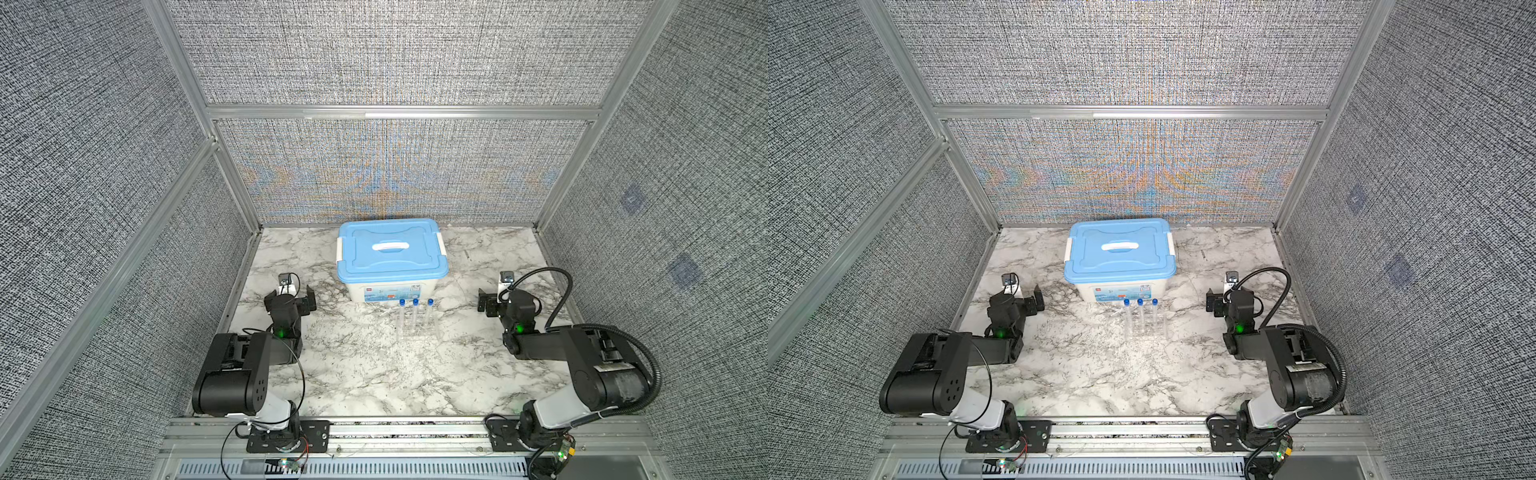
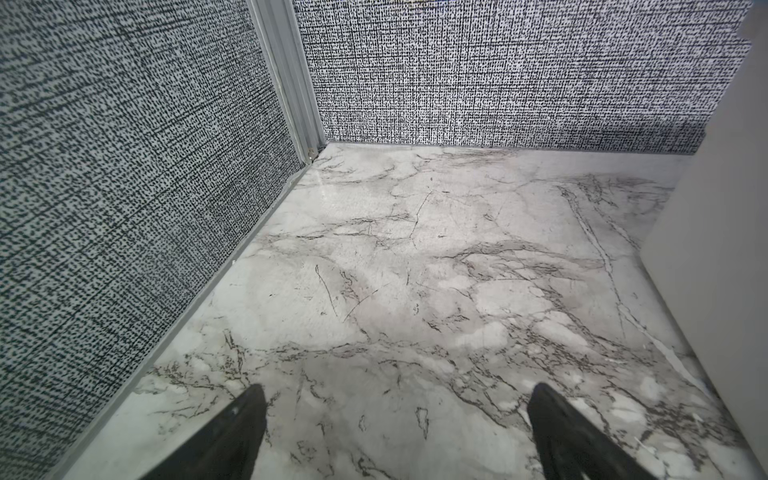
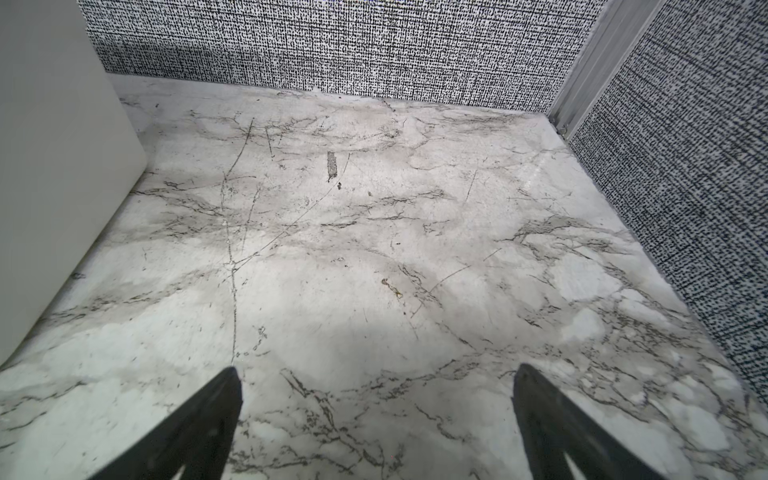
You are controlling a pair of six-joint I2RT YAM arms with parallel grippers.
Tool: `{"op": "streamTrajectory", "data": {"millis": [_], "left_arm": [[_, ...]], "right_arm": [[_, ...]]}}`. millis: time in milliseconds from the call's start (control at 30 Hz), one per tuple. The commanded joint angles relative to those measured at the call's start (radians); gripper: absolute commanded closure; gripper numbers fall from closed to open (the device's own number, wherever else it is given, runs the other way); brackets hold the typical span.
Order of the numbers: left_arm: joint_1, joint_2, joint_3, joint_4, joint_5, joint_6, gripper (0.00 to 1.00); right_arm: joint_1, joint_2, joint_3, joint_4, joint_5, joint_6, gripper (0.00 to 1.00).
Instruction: Organize the chemistry lab equipment
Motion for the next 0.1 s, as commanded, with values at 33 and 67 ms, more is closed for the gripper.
{"op": "streamTrajectory", "data": {"millis": [33, 67], "left_arm": [[0.0, -0.001, 0.001, 0.025, 0.007, -0.005, 0.01], [0.0, -0.002, 0.001, 0.025, 0.008, -0.005, 0.01]], "right_arm": [[-0.004, -0.001, 0.003, 0.007, -0.016, 0.007, 0.01], [-0.004, -0.002, 0.001, 0.011, -0.015, 0.007, 0.01]]}}
